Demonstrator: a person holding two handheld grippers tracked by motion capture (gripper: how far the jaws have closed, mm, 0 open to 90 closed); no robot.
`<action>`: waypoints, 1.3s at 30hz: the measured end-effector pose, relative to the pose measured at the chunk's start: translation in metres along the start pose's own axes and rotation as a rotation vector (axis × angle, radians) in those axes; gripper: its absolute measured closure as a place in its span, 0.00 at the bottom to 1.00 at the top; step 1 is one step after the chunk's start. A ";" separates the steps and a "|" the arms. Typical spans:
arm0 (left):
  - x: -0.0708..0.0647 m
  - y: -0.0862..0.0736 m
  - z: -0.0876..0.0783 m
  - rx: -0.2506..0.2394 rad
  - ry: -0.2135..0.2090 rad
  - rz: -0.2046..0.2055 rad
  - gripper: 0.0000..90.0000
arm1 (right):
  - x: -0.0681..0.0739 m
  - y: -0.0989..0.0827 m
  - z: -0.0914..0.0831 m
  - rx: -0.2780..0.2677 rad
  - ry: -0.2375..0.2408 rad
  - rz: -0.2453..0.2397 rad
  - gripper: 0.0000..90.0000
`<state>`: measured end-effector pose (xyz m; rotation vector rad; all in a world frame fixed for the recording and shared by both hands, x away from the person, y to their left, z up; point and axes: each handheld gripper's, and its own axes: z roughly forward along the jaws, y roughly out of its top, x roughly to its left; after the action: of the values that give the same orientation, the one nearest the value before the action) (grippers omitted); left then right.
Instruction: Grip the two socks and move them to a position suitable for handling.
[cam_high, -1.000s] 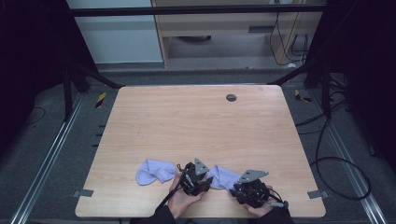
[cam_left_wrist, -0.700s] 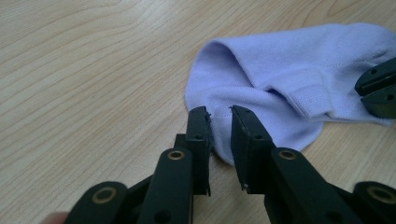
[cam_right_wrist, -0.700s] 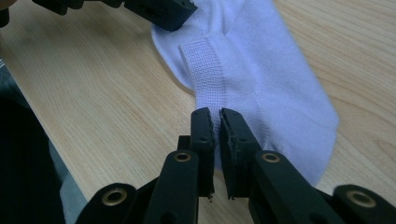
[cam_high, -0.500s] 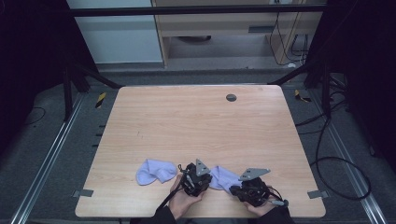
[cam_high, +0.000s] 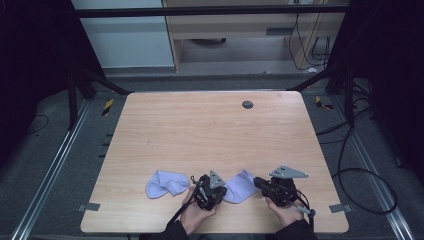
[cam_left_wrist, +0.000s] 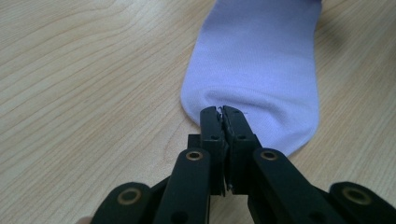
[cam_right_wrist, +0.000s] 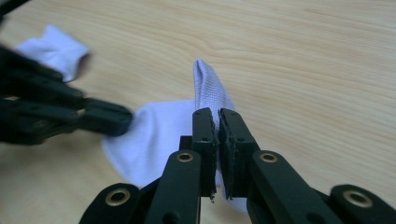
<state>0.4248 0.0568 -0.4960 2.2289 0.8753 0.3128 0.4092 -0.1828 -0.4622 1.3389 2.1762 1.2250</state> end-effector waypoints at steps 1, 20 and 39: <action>0.000 0.000 0.000 0.002 0.000 -0.003 0.97 | -0.002 0.001 0.001 0.003 -0.016 0.010 0.95; 0.007 0.004 0.003 -0.040 0.007 -0.032 0.91 | -0.032 -0.004 0.011 0.085 -0.276 -0.007 0.85; 0.054 0.011 -0.059 -0.168 0.101 -0.090 0.54 | -0.029 0.005 0.002 -0.015 -0.201 -0.034 0.69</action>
<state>0.4442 0.1186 -0.4478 2.0275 0.9638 0.4427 0.4284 -0.2050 -0.4648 1.3506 2.0379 1.0435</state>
